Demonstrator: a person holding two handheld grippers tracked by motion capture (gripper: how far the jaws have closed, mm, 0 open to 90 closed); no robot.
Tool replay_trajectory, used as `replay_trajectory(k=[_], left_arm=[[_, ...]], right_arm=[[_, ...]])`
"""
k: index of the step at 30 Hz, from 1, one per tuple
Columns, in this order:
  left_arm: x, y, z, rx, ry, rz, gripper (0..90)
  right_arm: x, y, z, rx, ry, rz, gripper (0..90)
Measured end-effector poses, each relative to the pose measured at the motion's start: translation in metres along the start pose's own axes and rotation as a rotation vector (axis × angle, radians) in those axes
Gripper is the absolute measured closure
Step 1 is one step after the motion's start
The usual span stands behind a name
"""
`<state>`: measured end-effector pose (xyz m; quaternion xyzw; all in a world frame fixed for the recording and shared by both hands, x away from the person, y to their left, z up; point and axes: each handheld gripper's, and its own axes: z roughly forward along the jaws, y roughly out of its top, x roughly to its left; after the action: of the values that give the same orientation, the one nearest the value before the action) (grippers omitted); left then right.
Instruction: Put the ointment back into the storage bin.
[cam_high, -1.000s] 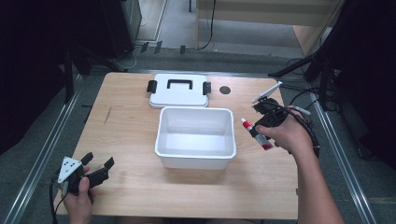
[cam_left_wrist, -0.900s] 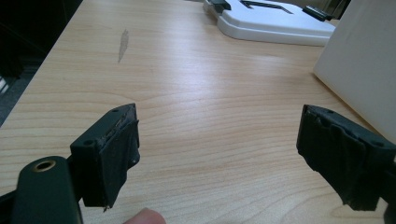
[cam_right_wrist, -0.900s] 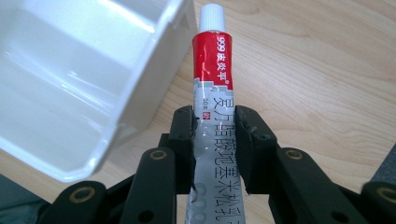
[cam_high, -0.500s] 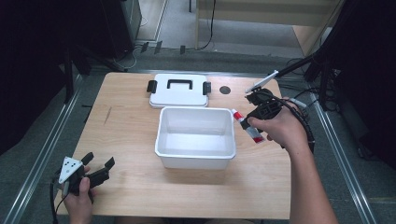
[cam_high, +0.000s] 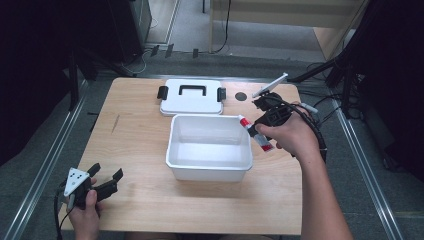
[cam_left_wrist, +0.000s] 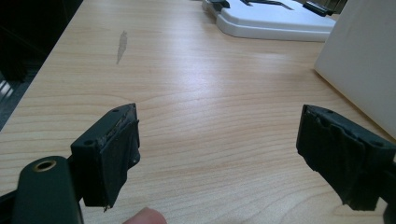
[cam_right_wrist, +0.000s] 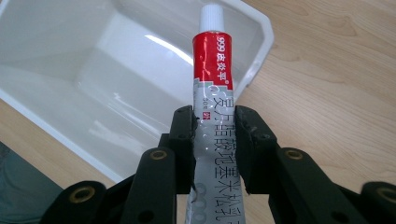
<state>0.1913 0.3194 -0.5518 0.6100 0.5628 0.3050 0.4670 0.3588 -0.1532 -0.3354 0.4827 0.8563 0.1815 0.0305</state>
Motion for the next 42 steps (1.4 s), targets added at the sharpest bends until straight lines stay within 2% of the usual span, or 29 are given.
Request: replay_trajectory(k=[11,15,21,33,42], left_arm=[[-0.001,0.0,0.0,0.001,0.003,0.003,14.3],[0.0,0.0,0.0,0.003,0.002,0.003,14.3],[0.0,0.0,0.0,0.002,0.0,0.002,14.3],[0.0,0.0,0.0,0.004,-0.001,0.004,14.3],[0.0,0.0,0.0,0.004,-0.003,0.002,14.3]], right_arm=[[0.018,0.013,0.018,0.005,0.03,-0.042,71.0],[0.023,0.017,0.027,0.015,0.031,-0.062,71.0],[0.027,0.022,0.041,0.04,0.024,-0.064,70.9],[0.024,0.02,0.077,0.081,0.025,-0.067,71.0],[0.025,0.017,0.093,0.101,0.013,-0.073,71.0]])
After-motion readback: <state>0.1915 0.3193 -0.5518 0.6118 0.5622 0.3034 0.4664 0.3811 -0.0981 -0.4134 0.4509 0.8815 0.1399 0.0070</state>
